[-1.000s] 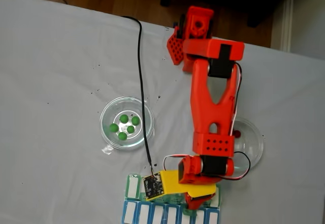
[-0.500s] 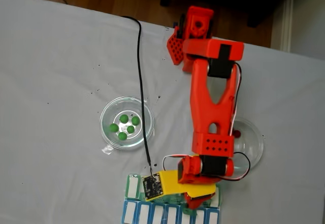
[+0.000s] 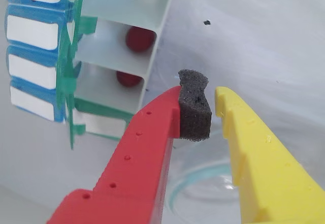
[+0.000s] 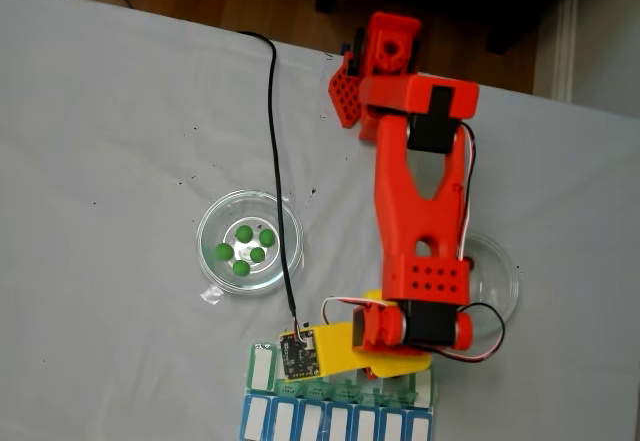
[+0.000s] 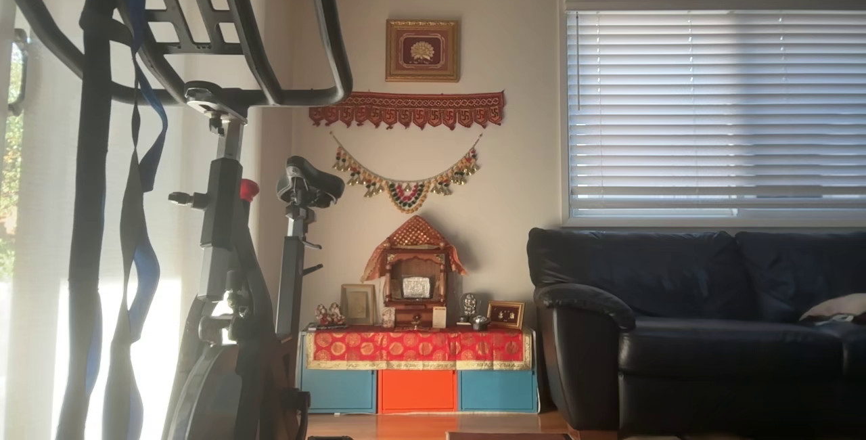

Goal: Sort medicines into box.

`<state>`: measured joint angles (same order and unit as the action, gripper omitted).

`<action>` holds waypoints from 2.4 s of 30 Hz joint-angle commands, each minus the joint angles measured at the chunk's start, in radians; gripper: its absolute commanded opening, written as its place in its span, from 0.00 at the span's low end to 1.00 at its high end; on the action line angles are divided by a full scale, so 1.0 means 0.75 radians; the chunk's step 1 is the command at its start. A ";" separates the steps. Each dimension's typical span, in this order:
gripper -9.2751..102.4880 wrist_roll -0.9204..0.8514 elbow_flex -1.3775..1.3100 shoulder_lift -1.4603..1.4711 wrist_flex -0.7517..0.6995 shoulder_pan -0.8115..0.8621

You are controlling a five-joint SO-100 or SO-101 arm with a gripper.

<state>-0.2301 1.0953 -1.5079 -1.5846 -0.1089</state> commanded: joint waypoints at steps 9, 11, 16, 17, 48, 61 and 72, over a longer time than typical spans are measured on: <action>0.09 -0.031 0.022 -0.448 -0.430 -0.307; 0.09 0.012 0.096 -0.475 -0.427 -0.382; 0.09 0.100 0.372 -0.640 -0.317 -0.552; 0.09 0.106 0.454 -0.697 -0.250 -0.571; 0.09 0.413 1.282 -0.961 0.470 -0.683; 0.14 0.565 1.262 -0.824 0.458 -0.722; 0.23 0.569 1.305 -0.789 0.493 -0.730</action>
<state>0.1948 2.0755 -2.0970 -1.2287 -0.6458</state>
